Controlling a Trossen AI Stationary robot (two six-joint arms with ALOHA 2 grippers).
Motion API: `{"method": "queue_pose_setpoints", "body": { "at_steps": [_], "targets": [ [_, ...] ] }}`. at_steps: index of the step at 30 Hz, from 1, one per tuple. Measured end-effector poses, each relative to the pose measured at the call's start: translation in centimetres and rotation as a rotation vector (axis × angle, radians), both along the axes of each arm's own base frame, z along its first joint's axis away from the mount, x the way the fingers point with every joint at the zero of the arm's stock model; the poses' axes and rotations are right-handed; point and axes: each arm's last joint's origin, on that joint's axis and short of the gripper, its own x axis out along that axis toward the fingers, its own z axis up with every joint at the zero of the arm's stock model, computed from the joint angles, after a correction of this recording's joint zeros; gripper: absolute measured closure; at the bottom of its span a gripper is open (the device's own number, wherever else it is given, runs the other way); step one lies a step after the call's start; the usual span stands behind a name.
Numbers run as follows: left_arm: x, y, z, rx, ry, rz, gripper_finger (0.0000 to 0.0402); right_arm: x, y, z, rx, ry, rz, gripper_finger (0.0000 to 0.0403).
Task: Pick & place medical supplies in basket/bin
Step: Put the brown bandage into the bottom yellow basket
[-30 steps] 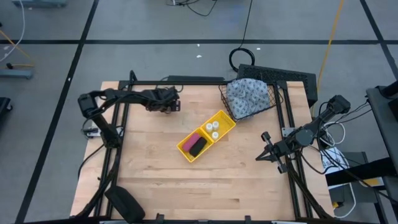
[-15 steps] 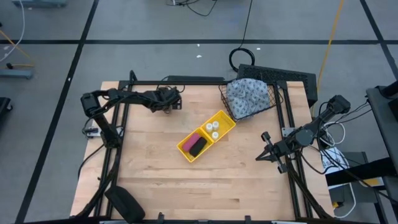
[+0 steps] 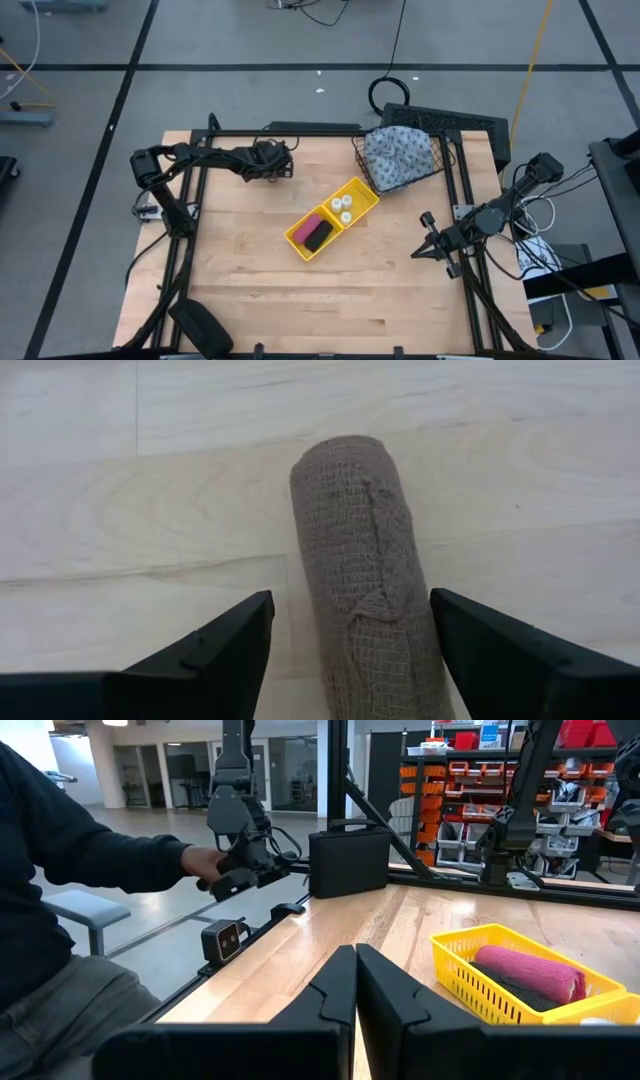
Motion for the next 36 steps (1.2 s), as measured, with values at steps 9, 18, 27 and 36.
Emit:
{"method": "queue_pose_setpoints", "body": {
  "at_steps": [9, 18, 27, 36],
  "targets": [
    [0.00, 0.00, 0.00, -0.003, -0.008, 0.013, 0.0148, 0.00, 0.00, 0.01, 0.000, -0.001, 0.000, 0.0403],
    [0.00, -0.01, 0.00, -0.003, -0.008, 0.013, 0.0154, 0.00, 0.00, 0.01, 0.000, 0.000, 0.000, 0.0403],
    [0.09, -0.13, -0.05, -0.005, -0.010, 0.013, 0.0153, 0.00, 0.00, 0.00, 0.000, 0.000, 0.000, 0.0403],
    [0.26, -0.40, -0.13, -0.005, -0.008, 0.003, 0.0153, 0.00, 0.00, 0.00, 0.000, 0.000, 0.000, 0.0403]
  ]
}}
